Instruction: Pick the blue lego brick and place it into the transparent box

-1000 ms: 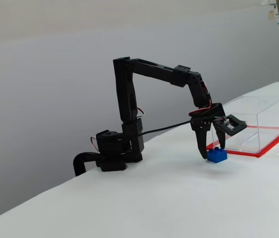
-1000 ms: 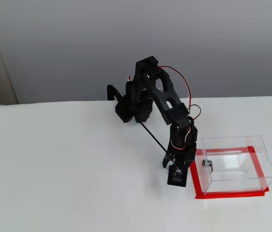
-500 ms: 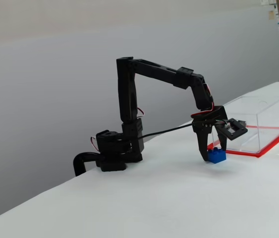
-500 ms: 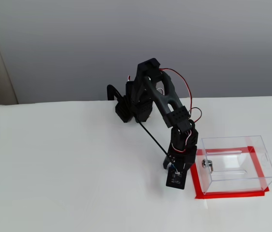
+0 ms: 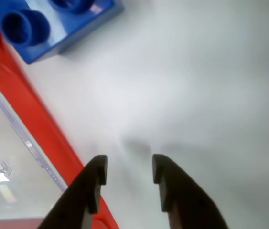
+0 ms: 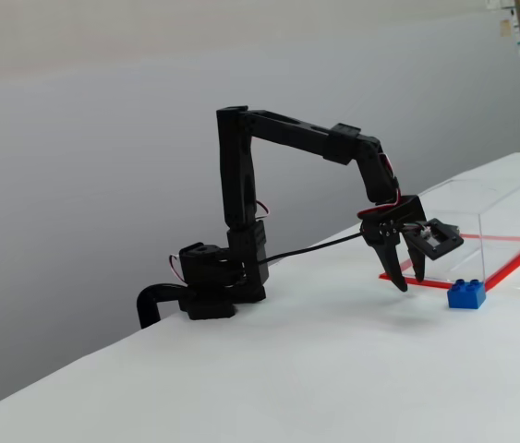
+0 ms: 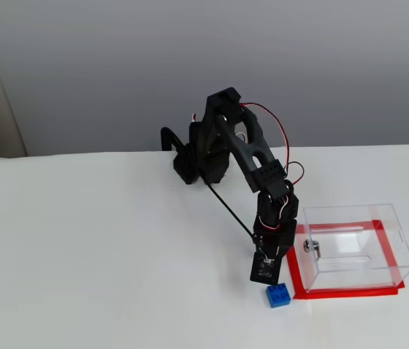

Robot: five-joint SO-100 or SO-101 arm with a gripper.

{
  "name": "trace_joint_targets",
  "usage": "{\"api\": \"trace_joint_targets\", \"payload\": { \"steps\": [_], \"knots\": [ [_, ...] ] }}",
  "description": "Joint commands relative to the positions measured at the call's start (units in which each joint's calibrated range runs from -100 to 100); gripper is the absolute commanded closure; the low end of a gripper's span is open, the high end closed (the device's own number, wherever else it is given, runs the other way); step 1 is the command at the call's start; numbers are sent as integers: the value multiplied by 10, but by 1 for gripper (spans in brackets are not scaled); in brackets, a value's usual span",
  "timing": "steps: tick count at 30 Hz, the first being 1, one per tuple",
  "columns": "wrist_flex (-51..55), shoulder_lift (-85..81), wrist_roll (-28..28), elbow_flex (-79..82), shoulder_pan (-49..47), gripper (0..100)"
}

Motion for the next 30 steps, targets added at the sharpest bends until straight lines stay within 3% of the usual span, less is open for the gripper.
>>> {"api": "trace_joint_targets", "payload": {
  "steps": [1,20,30],
  "knots": [
    [-5,-48,4,-28,4,89],
    [3,-108,7,-14,25,89],
    [4,-147,52,-13,66,89]
  ]
}}
